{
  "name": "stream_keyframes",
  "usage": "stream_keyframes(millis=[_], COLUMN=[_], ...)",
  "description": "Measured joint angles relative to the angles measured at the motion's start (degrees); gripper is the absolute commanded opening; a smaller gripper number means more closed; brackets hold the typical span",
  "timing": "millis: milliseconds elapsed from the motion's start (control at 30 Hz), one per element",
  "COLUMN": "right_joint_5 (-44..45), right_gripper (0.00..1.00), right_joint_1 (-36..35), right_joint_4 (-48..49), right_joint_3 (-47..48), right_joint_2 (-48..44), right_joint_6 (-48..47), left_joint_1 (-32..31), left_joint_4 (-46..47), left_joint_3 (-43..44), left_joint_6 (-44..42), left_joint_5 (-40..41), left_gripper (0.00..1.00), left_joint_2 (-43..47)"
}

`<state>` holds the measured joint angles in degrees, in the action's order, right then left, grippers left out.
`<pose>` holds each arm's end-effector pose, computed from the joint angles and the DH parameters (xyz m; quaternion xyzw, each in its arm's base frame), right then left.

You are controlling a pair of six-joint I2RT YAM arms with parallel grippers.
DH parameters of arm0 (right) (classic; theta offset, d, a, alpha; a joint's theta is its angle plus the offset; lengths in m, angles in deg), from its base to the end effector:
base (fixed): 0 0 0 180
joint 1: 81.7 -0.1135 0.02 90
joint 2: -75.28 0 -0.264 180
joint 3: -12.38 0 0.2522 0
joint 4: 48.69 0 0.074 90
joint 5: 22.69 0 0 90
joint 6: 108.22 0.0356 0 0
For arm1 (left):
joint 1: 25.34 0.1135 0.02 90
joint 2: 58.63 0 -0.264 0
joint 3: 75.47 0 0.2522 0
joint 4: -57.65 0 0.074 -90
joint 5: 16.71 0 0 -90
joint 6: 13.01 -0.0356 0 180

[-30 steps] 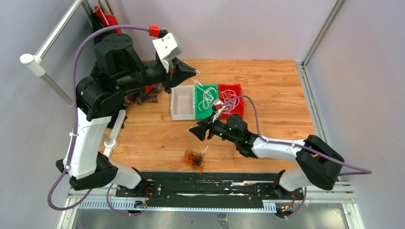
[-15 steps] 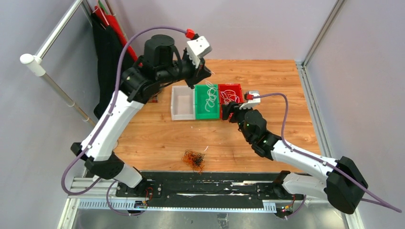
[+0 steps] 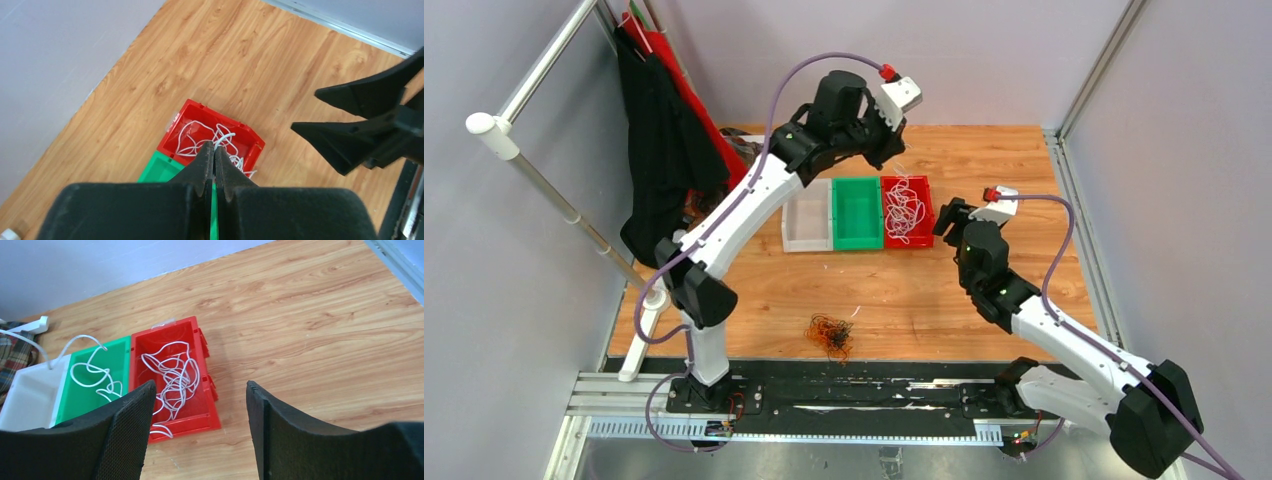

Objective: Untangle the cables

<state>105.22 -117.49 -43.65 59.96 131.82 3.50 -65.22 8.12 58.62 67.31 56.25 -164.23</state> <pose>0.1956 0.1141 0.2875 0.1354 0.7132 0.1024 0.6801 0.3106 -0.2731 0.4493 0.4178 0.7050 -0.2638 0.5087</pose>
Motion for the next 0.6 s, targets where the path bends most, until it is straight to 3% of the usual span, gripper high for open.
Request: stream_keyframes(millis=[333,600], right_joint_5=[-0.5,-2.1], right_gripper=[0.63,0.61], right_joint_1=[3.4,4.9], right_joint_4=[-0.7,-0.7], right_joint_3=[-0.8,-1.9], right_joint_2=[-0.4,-0.5], right_joint_6=[0.8,1.6], left_joint_1=[0.0,0.1], left_joint_4=[3.5,5.8], left_joint_3=[2.7,-3.9], left_joint_6=[-0.1,-3.4], left_joint_5=[1.1,4.3], left_gripper=[0.0,0.0], left_joint_2=[-9.5,-10.7])
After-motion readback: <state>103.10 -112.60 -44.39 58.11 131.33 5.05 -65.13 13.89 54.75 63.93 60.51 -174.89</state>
